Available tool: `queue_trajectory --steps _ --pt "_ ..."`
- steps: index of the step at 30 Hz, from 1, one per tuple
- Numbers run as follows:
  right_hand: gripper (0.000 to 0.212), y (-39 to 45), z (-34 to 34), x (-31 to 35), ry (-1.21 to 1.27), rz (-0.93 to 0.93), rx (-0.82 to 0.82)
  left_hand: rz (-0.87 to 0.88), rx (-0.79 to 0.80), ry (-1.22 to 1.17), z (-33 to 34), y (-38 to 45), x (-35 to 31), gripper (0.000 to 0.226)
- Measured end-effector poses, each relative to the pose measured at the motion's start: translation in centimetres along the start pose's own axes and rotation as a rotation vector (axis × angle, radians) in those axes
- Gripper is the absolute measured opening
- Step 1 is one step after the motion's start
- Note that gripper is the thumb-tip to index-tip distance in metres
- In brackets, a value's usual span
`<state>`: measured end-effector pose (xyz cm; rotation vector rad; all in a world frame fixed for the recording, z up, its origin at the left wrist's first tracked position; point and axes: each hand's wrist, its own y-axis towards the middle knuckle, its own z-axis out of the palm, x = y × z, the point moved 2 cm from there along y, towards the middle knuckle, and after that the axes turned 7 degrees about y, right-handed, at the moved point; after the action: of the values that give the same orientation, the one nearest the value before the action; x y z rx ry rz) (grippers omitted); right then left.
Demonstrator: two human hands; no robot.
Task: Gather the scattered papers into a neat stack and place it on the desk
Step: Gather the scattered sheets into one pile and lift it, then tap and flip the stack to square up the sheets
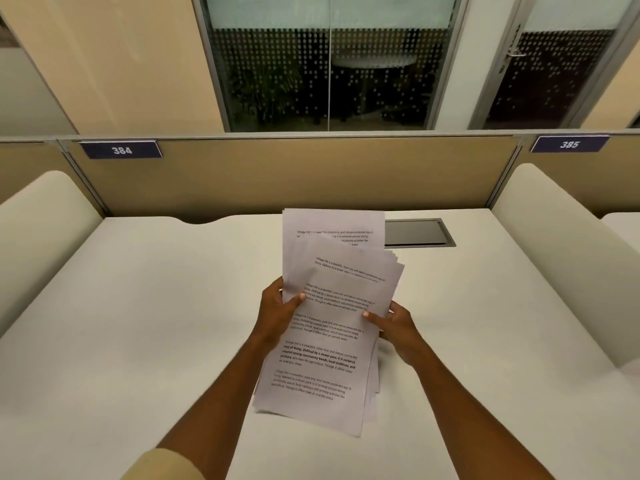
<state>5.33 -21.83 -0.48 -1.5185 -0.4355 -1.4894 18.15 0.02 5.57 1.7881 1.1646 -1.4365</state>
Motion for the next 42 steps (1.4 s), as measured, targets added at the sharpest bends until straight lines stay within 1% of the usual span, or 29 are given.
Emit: queue_trajectory --steps 1,3,8,12,15,21,27,31,34,36,39,42 --pt "0.046 -0.1 -0.1 1.0 0.006 -0.044 -0.009 0.023 -0.013 -0.003 0.2 0.2 -0.7 0.033" --pt "0.039 -0.3 -0.4 2.9 0.007 -0.138 -0.048 0.076 -0.042 -0.014 0.8 0.5 -2.2 0.029" --pt "0.036 -0.6 0.5 7.1 -0.076 -0.320 -0.179 0.188 -0.146 -0.029 2.5 1.1 -5.5 0.026" --pt "0.036 -1.2 1.3 8.9 -0.135 -0.427 -0.310 0.191 -0.269 -0.016 3.4 1.1 -6.6 0.026" --pt "0.034 -1.8 1.8 9.0 -0.140 -0.489 -0.341 0.195 -0.319 -0.032 3.7 0.6 -6.4 0.030" --pt "0.034 -2.2 2.7 7.9 -0.108 -0.536 -0.355 0.177 -0.359 -0.068 3.5 -0.4 -5.2 0.033" --pt "0.032 -2.3 3.6 7.2 -0.091 -0.535 -0.333 0.191 -0.365 -0.091 2.7 -0.7 -4.9 0.031" --pt "0.032 -2.4 3.9 6.7 -0.096 -0.525 -0.324 0.216 -0.370 -0.099 2.4 -1.1 -5.0 0.037" --pt "0.029 -2.6 4.1 6.5 -0.102 -0.519 -0.313 0.222 -0.378 -0.113 2.1 -1.3 -5.3 0.035" --pt "0.032 -2.7 4.2 6.5 -0.115 -0.522 -0.297 0.211 -0.384 -0.117 2.0 -1.2 -5.2 0.037" --pt "0.043 -3.0 4.3 6.7 -0.128 -0.519 -0.298 0.199 -0.389 -0.122 1.7 -1.1 -5.1 0.041" --pt "0.051 -3.2 4.4 6.8 -0.123 -0.529 -0.311 0.189 -0.402 -0.140 1.5 -1.1 -5.2 0.039"
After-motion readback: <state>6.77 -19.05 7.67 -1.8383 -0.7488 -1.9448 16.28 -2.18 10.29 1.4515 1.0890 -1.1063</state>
